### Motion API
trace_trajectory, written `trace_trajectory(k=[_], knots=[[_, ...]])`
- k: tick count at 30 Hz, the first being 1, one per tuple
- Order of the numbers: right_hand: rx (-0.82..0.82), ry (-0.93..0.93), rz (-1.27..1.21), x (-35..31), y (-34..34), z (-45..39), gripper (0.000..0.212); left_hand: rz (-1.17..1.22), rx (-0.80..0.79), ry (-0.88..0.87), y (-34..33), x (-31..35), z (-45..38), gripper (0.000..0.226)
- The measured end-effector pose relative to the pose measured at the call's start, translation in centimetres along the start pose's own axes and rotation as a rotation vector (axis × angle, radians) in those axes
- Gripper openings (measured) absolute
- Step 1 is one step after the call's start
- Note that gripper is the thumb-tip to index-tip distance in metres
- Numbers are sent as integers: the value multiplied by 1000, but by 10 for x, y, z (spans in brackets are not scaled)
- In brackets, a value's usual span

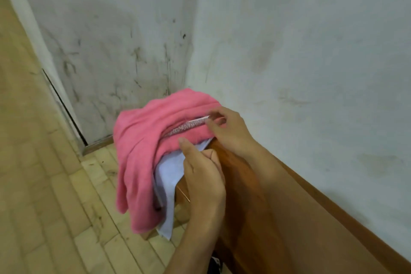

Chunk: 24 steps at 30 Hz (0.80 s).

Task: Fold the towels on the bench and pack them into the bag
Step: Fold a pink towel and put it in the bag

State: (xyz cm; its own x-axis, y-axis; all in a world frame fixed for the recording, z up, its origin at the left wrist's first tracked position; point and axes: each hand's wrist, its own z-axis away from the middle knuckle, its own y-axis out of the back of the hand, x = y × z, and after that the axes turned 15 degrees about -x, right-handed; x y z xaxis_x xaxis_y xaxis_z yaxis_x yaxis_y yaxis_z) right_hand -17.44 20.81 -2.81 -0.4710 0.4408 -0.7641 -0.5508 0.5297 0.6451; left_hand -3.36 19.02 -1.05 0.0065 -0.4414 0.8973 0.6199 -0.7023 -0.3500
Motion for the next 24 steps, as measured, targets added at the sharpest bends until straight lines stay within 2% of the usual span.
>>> trace_trajectory(k=[4,6,8,11,16,20,24], knots=[[-119,191,215,-12,-19,-35,42,167,35,59,11,-6,-12,119],[-196,243,332,-21,-22,-49,42,230,56,55,14,-5,-17,105],[-266,233,416,-32,-23,-55,29,238,70,41,14,-5,-18,99],[-213,216,461,-41,-20,-54,7,200,63,2,18,-6,-18,86],[-57,251,410,-55,-10,-40,8,171,-23,-114,24,-3,-18,43],[-77,302,351,-63,0,-31,11,409,-28,51,27,7,-18,59],[-20,377,356,-73,8,-20,14,486,-60,-13,28,17,-12,67]])
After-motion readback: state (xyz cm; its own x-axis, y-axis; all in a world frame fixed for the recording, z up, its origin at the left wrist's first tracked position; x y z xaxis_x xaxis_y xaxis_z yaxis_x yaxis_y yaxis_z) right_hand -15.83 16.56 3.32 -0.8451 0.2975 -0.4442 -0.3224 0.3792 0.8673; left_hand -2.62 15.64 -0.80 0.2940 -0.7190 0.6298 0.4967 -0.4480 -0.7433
